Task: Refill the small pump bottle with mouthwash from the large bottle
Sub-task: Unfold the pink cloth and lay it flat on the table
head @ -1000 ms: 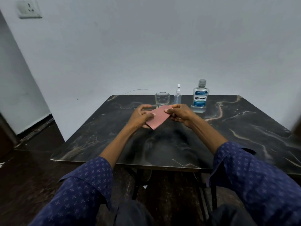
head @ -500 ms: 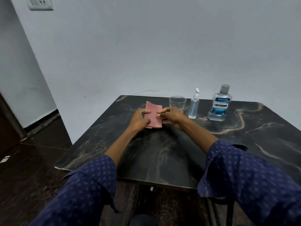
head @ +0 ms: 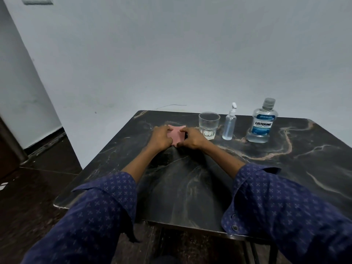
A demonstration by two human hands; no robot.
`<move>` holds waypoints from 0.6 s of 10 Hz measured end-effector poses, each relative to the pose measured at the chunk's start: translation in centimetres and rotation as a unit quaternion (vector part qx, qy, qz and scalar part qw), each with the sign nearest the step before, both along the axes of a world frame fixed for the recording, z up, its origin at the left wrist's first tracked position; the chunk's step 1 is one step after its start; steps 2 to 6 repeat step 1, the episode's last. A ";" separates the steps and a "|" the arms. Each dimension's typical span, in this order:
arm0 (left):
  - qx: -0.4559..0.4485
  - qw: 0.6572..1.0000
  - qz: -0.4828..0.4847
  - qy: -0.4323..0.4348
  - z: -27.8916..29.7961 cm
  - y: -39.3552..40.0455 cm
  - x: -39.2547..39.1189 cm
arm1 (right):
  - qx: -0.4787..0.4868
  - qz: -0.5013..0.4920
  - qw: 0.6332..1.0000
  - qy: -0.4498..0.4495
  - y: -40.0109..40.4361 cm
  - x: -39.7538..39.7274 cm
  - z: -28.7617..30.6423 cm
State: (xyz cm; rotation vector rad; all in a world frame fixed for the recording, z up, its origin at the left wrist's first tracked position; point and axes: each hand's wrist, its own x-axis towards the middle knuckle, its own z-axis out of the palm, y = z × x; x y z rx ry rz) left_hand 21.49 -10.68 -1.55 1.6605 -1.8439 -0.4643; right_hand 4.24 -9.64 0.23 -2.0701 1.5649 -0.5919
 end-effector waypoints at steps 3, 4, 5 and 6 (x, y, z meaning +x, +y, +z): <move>-0.021 1.000 -0.005 -0.017 0.3 0.8 -0.2 | -0.009 0.009 0.999 0.044 0.5 -0.1 0.7; -0.021 1.000 -0.005 -0.017 0.3 0.8 -0.2 | -0.009 0.009 0.999 0.044 0.5 -0.1 0.7; -0.021 1.000 -0.005 -0.017 0.3 0.8 -0.2 | -0.009 0.009 0.999 0.044 0.5 -0.1 0.7; -0.021 1.000 -0.005 -0.017 0.3 0.8 -0.2 | -0.009 0.009 0.999 0.044 0.5 -0.1 0.7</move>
